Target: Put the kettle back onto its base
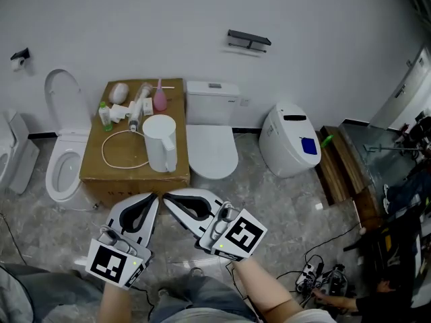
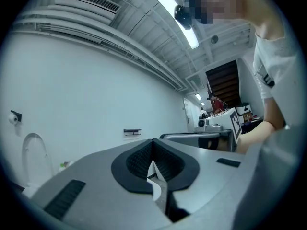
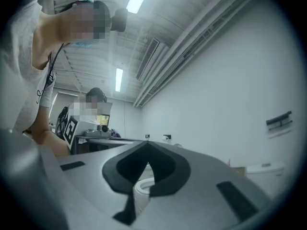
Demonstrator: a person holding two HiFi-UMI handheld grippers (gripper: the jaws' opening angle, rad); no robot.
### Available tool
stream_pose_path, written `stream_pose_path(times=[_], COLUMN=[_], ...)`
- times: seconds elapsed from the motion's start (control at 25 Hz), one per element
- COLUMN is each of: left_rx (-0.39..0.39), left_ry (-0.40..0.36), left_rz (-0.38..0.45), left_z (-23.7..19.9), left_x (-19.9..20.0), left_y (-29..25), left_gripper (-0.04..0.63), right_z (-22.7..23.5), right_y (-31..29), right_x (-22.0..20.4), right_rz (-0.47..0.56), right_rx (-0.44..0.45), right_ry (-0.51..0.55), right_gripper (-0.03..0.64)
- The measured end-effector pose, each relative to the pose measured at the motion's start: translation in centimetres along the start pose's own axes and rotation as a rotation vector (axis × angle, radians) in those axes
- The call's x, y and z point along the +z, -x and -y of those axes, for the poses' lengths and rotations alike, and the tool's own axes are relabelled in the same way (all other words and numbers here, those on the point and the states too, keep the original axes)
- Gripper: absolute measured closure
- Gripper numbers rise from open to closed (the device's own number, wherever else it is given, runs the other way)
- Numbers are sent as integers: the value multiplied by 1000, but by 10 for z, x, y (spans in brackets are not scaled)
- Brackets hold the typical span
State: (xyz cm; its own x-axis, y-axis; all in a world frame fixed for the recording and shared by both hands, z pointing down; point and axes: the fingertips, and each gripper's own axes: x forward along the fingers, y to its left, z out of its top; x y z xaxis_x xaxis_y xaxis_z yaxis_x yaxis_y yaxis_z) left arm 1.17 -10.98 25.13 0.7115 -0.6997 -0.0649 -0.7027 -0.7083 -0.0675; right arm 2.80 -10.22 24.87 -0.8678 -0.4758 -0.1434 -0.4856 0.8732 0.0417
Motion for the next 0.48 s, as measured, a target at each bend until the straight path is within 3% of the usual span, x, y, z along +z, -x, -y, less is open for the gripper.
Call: stream_pose_path(times=[0.48], left_rx=[-18], left_ry=[8], left_rz=[30], left_z=[4], left_x=[14], left_y=[32], left_gripper=[594], right_z=[-27], right_y=[-3], right_x=[14], right_rz=[14], right_rx=[-58], right_ry=[33], right_gripper=[609])
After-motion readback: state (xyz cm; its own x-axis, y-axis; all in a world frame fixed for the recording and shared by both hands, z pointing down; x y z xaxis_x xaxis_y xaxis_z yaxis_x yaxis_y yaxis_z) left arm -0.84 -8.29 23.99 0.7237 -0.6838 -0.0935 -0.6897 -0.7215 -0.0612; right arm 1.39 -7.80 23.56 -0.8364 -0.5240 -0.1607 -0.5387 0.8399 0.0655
